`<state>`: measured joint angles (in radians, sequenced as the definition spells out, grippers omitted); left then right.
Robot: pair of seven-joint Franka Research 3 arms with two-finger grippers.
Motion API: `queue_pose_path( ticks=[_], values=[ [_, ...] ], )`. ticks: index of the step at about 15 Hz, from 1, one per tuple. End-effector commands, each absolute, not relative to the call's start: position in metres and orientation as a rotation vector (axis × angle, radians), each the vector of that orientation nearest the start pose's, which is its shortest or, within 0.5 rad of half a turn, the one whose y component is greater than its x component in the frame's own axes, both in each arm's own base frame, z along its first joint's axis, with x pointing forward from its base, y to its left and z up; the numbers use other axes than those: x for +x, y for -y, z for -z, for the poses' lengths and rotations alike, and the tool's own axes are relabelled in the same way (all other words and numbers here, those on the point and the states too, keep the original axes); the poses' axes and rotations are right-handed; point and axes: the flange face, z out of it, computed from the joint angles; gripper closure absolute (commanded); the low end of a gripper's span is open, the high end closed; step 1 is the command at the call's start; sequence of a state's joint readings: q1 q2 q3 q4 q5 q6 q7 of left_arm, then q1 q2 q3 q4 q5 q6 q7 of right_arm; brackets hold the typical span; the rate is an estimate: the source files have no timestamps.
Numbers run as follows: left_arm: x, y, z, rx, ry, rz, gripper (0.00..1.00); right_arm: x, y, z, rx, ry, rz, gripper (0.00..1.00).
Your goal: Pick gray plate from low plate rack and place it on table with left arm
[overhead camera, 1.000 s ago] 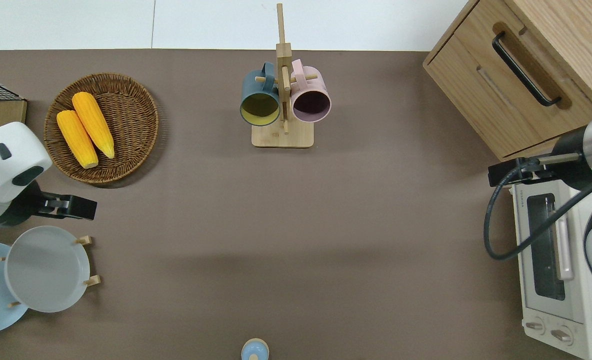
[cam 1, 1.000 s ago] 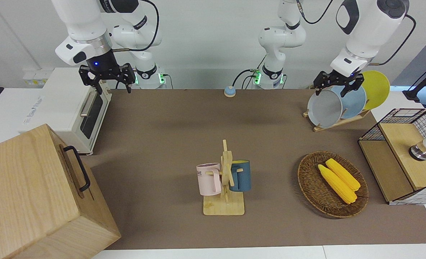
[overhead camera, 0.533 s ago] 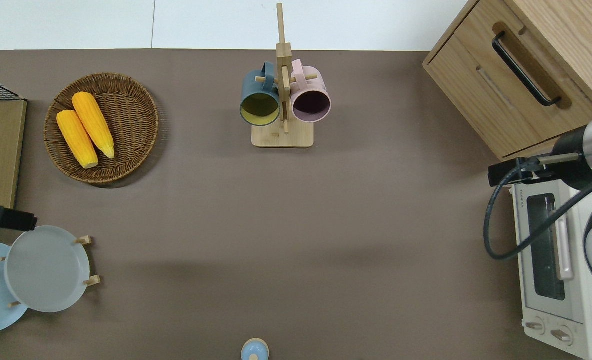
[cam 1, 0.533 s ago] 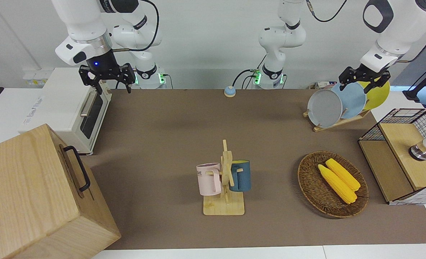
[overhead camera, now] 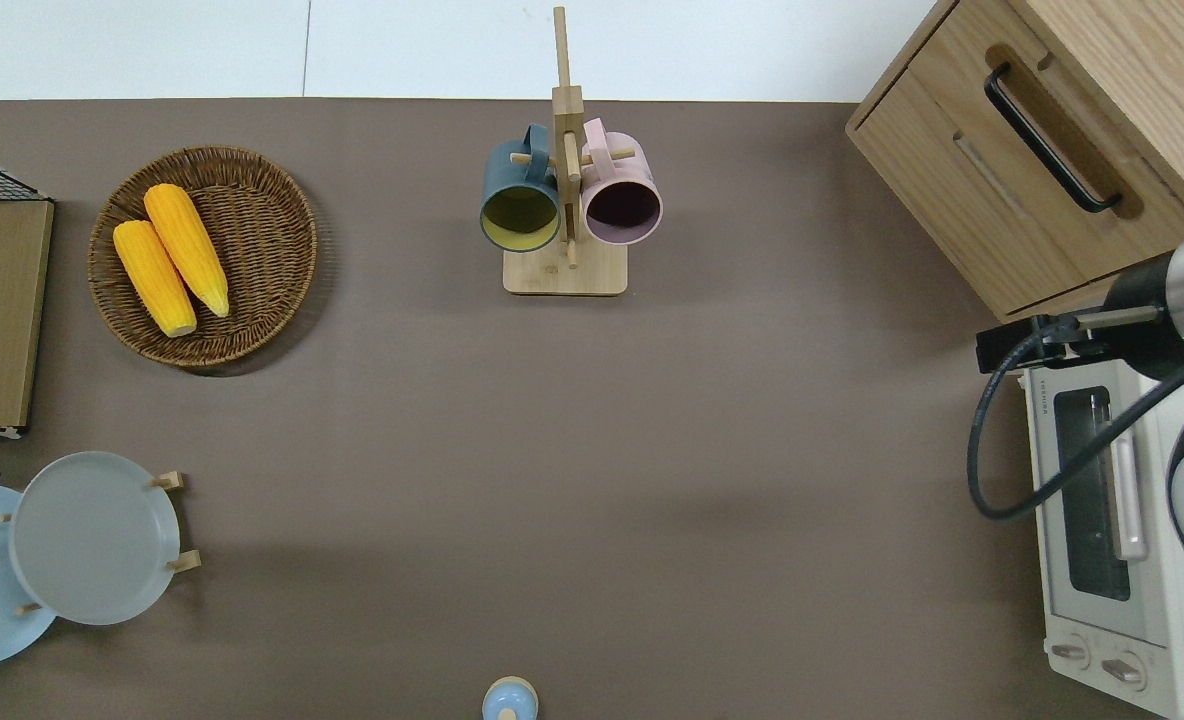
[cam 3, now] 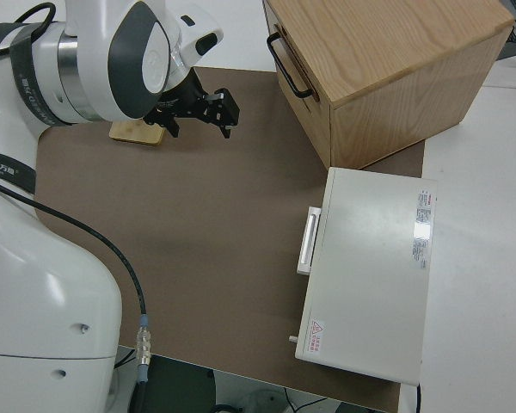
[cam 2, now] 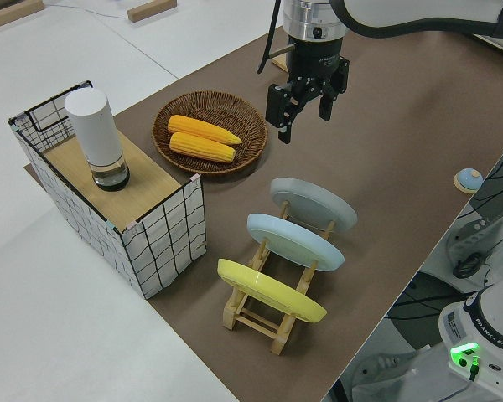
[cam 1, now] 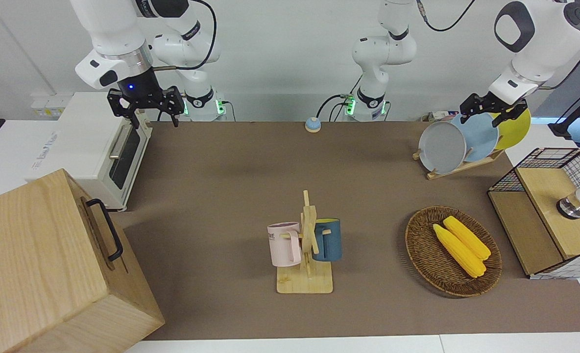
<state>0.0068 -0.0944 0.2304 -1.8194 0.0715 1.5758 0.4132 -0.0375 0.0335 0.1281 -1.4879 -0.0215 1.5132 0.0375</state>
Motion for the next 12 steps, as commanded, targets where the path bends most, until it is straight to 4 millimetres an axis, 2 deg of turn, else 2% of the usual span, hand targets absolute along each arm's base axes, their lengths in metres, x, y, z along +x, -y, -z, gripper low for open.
queue_pose_path(
  ticks=[1,5,12],
  values=[
    [0.475,-0.136,-0.538,-3.122,-0.266,-0.226,0.01,0.559,-0.045,-0.643,-3.160,0.058,-0.019,0.017],
    [0.459,-0.132,-0.515,-3.109,-0.238,-0.208,0.01,0.559,-0.045,-0.643,-3.160,0.058,-0.019,0.017],
    [0.457,-0.129,-0.477,-3.107,-0.176,-0.181,0.01,0.559,-0.045,-0.643,-3.160,0.058,-0.019,0.017]
  ],
)
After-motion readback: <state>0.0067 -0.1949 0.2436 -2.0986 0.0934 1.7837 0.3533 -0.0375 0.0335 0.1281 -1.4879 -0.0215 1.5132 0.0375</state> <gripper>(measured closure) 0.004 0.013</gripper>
